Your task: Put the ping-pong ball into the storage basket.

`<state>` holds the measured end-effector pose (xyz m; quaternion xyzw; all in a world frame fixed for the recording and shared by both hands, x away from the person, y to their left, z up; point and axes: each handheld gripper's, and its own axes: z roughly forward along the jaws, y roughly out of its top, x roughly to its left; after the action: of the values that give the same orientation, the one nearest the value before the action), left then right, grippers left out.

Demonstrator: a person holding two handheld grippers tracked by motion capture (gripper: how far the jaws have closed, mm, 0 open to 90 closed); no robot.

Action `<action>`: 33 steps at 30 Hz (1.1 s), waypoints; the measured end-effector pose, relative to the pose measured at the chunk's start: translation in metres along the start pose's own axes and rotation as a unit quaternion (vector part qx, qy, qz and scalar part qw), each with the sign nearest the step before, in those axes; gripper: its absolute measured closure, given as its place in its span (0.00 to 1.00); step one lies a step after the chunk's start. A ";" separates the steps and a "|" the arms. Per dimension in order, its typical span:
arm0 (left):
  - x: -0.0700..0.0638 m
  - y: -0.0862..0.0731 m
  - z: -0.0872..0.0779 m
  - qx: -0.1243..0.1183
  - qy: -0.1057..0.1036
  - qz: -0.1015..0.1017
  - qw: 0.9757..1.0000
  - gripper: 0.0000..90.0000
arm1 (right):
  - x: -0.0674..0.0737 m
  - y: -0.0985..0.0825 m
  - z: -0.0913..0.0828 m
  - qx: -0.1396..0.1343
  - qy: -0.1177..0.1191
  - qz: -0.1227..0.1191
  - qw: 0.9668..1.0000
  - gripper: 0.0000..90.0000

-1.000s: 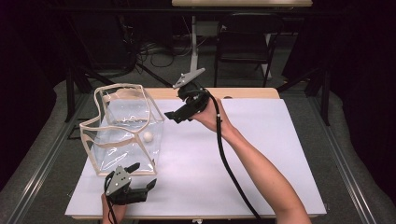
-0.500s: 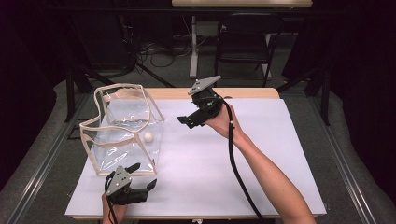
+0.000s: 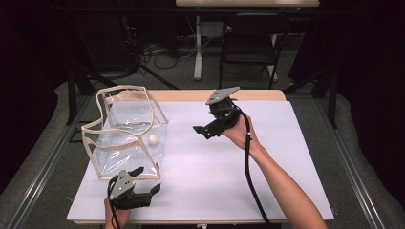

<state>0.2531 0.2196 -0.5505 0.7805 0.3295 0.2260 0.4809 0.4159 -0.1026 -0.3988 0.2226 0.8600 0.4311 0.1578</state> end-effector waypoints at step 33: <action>-0.001 0.000 0.001 0.004 0.002 0.000 1.000 0.18 | -0.006 -0.063 -0.039 0.002 -0.043 0.021 0.999 0.01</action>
<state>0.2531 0.2184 -0.5511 0.7819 0.3310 0.2261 0.4774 0.3876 -0.1648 -0.4268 0.2593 0.8484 0.4230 0.1848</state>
